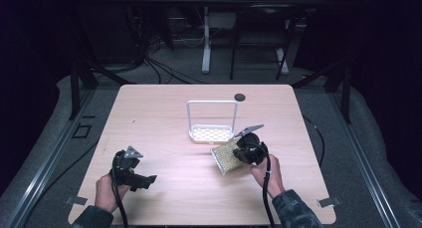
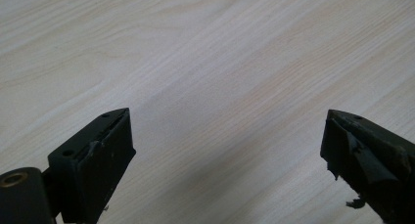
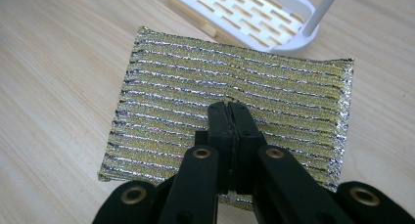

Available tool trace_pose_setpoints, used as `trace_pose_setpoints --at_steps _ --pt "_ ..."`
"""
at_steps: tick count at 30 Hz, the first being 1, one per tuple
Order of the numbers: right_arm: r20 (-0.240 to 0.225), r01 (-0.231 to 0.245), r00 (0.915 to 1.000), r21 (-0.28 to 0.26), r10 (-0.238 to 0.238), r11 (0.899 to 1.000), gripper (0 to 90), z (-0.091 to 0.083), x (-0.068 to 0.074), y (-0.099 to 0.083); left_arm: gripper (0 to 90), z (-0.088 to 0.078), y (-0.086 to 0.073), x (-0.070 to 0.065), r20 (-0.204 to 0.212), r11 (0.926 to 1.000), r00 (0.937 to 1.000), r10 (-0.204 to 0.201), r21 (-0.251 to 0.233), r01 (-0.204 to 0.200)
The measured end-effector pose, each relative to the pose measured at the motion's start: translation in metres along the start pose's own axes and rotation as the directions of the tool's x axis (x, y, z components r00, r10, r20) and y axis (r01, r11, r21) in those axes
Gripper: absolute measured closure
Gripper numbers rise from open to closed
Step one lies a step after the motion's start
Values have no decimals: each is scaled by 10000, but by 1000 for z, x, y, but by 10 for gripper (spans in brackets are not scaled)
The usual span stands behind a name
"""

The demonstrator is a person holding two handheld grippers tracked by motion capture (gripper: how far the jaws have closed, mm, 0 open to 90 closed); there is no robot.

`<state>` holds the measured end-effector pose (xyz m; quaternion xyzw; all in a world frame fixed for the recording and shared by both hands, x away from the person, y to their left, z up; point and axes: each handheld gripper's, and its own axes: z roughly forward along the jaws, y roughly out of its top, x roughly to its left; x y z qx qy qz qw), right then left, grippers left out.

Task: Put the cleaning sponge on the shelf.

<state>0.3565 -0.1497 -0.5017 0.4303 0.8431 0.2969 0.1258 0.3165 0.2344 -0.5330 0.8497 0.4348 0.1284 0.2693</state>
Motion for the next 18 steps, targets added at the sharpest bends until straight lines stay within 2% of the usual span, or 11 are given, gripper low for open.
trace_pose_setpoints --at_steps 7,16,18 --pt "-154 2 9999 -71 -3 10000 900 -1 4 5 54 -1 0 0 -52 10000 10000 -2 -31 2" --pt "-217 262 9994 -128 -265 9996 900 5 10 11 55 0 0 -1 -11 10000 10000 35 -4 -35" --pt "-256 186 9995 -178 -191 9997 900 7 12 13 54 0 0 -1 -10 10000 10000 53 -5 -53"
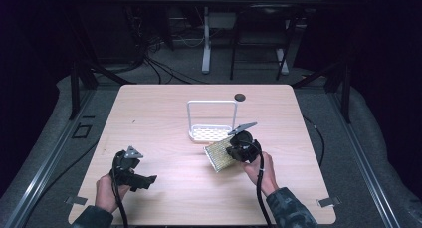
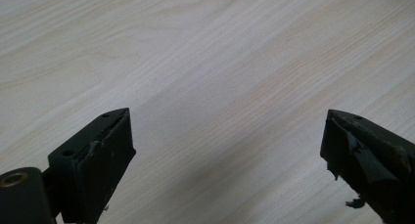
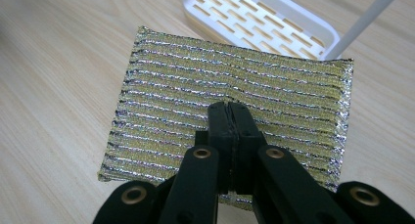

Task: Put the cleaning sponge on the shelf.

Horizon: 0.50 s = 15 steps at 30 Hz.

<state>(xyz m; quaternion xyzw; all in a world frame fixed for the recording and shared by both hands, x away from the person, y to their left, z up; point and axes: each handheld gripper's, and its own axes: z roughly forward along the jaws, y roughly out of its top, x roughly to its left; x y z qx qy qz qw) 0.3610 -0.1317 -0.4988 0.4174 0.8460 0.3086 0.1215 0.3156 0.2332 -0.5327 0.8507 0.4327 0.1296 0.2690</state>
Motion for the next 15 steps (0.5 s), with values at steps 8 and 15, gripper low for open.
trace_pose_setpoints --at_steps 8,15 --pt "-84 -11 10000 -76 11 10000 900 5 4 5 55 -1 0 1 12 10000 10000 -32 -35 32" --pt "-128 -110 9999 -164 108 9998 900 6 4 7 56 -1 1 -1 39 10000 10000 1 -68 -1"
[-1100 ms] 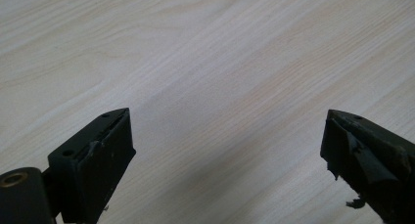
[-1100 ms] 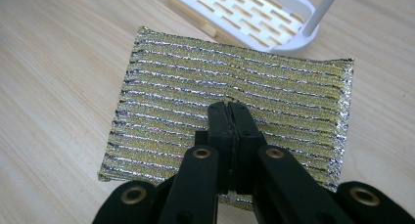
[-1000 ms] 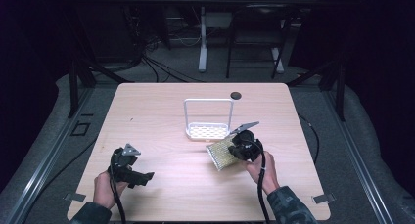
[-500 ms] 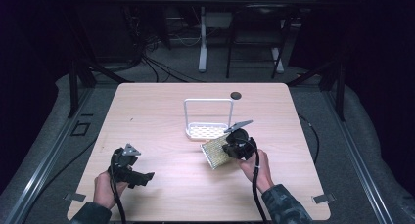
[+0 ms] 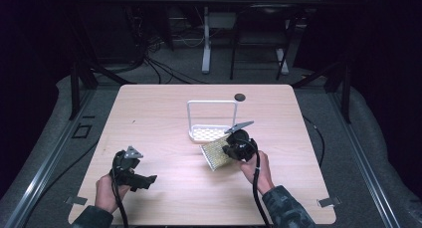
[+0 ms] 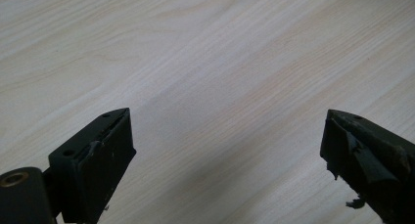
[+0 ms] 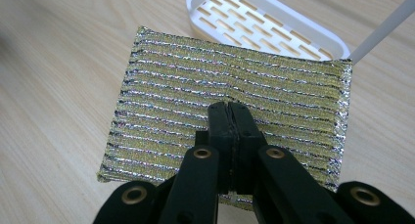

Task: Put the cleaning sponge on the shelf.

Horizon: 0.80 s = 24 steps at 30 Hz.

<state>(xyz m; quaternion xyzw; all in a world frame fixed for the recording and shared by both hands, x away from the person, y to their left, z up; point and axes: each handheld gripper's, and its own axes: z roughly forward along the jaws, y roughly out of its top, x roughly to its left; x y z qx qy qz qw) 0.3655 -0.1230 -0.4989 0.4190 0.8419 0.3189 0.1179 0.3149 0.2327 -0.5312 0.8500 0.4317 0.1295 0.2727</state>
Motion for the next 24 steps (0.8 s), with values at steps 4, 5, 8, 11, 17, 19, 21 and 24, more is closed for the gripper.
trace_pose_setpoints --at_steps 4,5,8,11,17,19,21,24 --pt "46 -90 9999 -195 91 9998 900 0 0 2 56 0 0 0 -9 10000 10000 12 -10 -12" --pt "58 -58 10000 -194 59 9998 900 1 0 3 56 0 0 0 -13 10000 10000 37 9 -37" --pt "84 -177 9998 -258 180 9995 900 2 1 5 56 0 0 0 -14 10000 10000 33 16 -33" --pt "129 -216 9997 -423 222 9989 900 5 2 8 56 0 0 -1 -29 10000 10000 44 -26 -44" --pt "186 -439 9988 -551 450 9975 900 11 3 11 56 1 0 -3 13 10000 10000 53 -21 -53" --pt "214 -475 9986 -595 488 9971 900 13 4 12 57 1 1 -4 34 9999 9999 135 13 -135" --pt "217 -477 9986 -594 490 9971 900 16 5 14 57 1 1 -4 60 9998 9998 175 22 -175" --pt "189 -539 9983 -574 551 9969 900 18 5 15 57 1 1 -4 32 9998 9998 180 9 -180"
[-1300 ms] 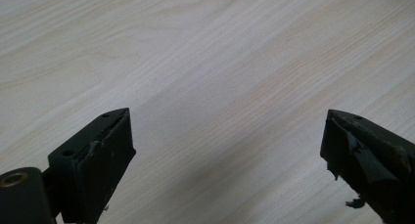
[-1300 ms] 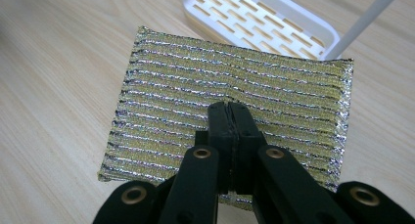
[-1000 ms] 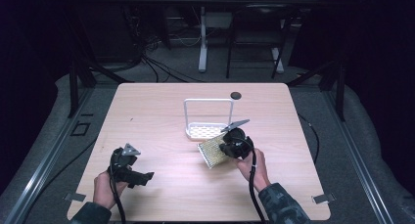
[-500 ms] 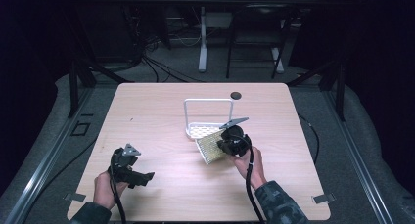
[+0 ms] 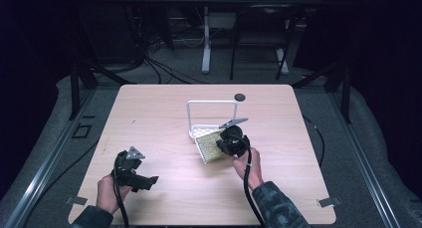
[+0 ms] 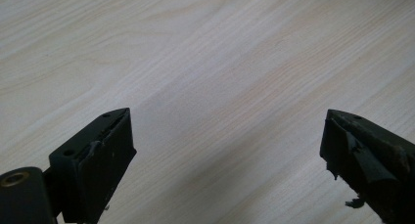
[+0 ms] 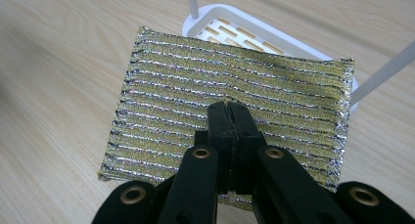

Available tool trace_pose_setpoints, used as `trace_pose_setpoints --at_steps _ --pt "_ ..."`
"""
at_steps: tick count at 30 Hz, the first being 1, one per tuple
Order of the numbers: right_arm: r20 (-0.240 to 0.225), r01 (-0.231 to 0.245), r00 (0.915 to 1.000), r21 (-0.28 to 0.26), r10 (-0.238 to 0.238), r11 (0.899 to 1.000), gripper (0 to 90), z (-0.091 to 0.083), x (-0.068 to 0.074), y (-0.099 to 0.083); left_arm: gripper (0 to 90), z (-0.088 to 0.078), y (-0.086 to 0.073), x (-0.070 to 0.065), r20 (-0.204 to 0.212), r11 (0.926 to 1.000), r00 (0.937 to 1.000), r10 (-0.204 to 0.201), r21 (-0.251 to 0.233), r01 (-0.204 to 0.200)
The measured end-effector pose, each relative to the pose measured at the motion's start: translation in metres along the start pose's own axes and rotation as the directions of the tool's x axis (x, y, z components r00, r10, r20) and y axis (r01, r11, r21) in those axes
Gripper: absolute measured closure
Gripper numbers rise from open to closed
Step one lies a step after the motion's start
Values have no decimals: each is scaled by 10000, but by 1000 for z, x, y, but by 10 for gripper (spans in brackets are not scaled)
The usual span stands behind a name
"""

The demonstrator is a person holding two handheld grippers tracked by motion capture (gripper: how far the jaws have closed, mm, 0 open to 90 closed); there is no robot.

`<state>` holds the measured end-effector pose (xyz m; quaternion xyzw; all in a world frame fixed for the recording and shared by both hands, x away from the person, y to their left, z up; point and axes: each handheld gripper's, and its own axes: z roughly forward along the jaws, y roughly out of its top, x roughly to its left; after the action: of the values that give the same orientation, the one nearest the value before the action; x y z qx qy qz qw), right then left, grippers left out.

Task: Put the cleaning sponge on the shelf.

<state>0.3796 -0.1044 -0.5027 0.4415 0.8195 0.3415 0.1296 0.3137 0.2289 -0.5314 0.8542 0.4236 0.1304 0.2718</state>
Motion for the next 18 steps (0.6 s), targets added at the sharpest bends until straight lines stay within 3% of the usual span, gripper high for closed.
trace_pose_setpoints --at_steps 18 --pt "183 -865 9960 -300 871 9958 900 16 4 13 59 0 0 0 31 9999 9999 -112 -47 112"
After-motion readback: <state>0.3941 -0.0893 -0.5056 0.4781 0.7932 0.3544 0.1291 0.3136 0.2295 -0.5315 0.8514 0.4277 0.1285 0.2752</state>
